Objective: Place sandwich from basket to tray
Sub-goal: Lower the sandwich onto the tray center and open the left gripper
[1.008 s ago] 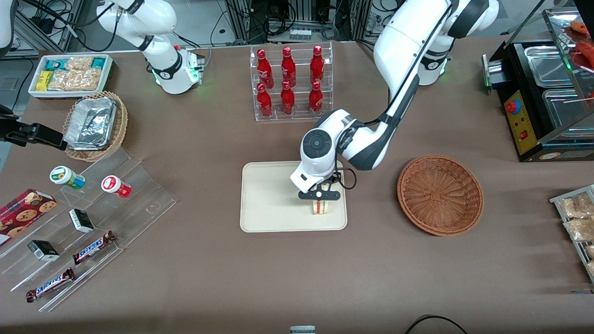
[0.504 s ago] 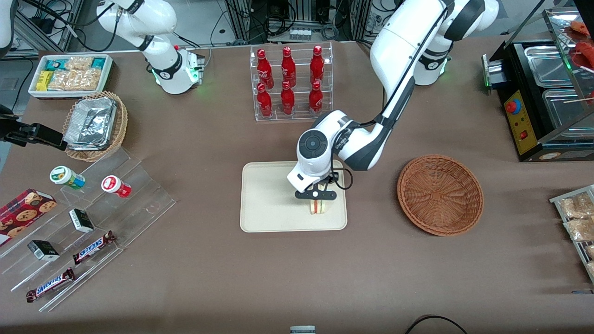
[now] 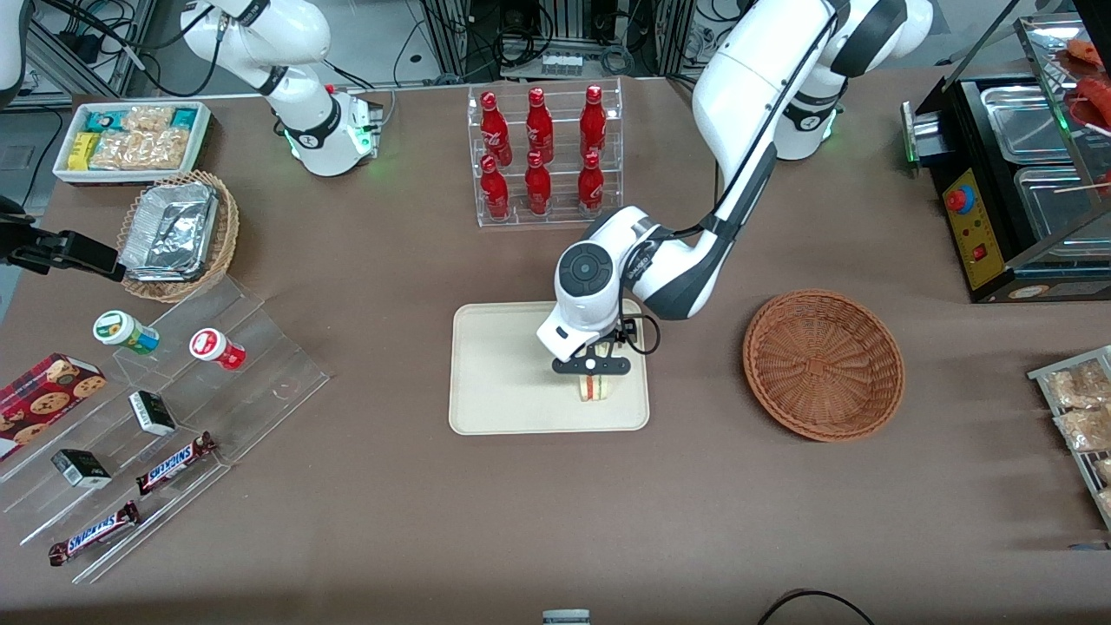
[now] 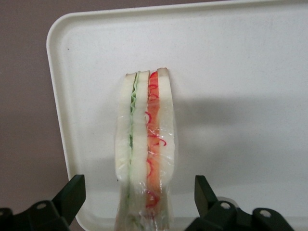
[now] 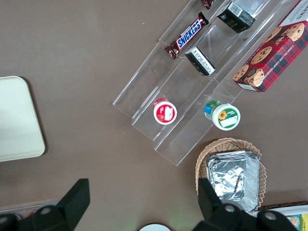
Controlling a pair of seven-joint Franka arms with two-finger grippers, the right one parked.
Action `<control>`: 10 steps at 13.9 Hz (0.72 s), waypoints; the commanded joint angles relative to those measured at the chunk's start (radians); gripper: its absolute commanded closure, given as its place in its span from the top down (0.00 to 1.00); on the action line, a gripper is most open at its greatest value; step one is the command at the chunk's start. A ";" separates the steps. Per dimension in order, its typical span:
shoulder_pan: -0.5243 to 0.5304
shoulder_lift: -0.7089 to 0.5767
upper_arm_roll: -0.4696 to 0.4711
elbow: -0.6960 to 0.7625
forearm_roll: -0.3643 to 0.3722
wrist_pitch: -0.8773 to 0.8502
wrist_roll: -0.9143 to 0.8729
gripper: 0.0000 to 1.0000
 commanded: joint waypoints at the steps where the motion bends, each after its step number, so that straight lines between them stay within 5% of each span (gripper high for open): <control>1: -0.011 -0.006 0.013 0.045 -0.002 -0.034 -0.019 1.00; 10: 0.104 -0.150 0.017 0.065 -0.075 -0.192 -0.003 1.00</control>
